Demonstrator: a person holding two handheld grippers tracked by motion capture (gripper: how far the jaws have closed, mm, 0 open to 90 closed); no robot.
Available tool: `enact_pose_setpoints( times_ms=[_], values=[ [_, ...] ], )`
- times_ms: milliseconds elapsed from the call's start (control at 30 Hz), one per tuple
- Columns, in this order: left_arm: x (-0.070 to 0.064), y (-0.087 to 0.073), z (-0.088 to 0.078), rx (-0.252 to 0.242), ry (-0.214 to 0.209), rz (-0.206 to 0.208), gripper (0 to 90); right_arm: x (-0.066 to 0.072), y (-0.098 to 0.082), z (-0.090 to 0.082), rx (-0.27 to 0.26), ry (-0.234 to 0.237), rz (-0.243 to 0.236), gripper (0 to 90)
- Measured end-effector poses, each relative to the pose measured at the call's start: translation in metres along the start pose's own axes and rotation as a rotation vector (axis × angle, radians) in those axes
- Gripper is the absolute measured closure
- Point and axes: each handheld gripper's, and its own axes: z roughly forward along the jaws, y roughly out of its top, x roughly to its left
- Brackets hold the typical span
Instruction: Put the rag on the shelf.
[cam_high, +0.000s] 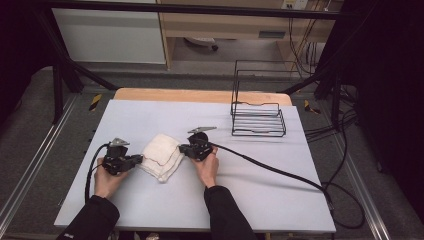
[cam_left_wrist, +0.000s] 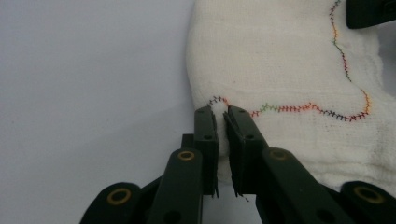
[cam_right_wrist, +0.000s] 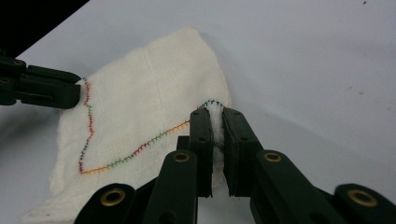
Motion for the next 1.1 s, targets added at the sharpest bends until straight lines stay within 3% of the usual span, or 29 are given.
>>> enact_pose_setpoints(
  times_ms=[233, 533, 733, 833, 967, 1100],
  values=[
    [-0.003, 0.000, -0.006, -0.006, -0.023, -0.012, 83.5, 0.003, 0.008, -0.016, 0.002, -0.009, -0.032, 83.4],
    [-0.021, 0.001, -0.010, 0.010, -0.081, 0.001, 83.8, 0.001, 0.003, -0.035, 0.042, -0.022, -0.026, 83.4],
    [-0.047, -0.003, -0.009, 0.026, -0.134, 0.010, 83.5, -0.005, -0.005, -0.058, 0.061, -0.038, -0.025, 83.2],
    [-0.065, -0.007, -0.009, 0.034, -0.145, 0.040, 83.4, -0.009, -0.012, -0.069, 0.075, -0.049, -0.033, 83.1],
    [-0.087, -0.012, -0.009, 0.042, -0.130, 0.085, 83.3, -0.016, -0.022, -0.080, 0.091, -0.056, -0.042, 82.9],
    [-0.096, -0.015, -0.010, 0.040, -0.112, 0.126, 82.7, -0.023, -0.033, -0.082, 0.090, -0.056, -0.040, 82.4]
  ],
)
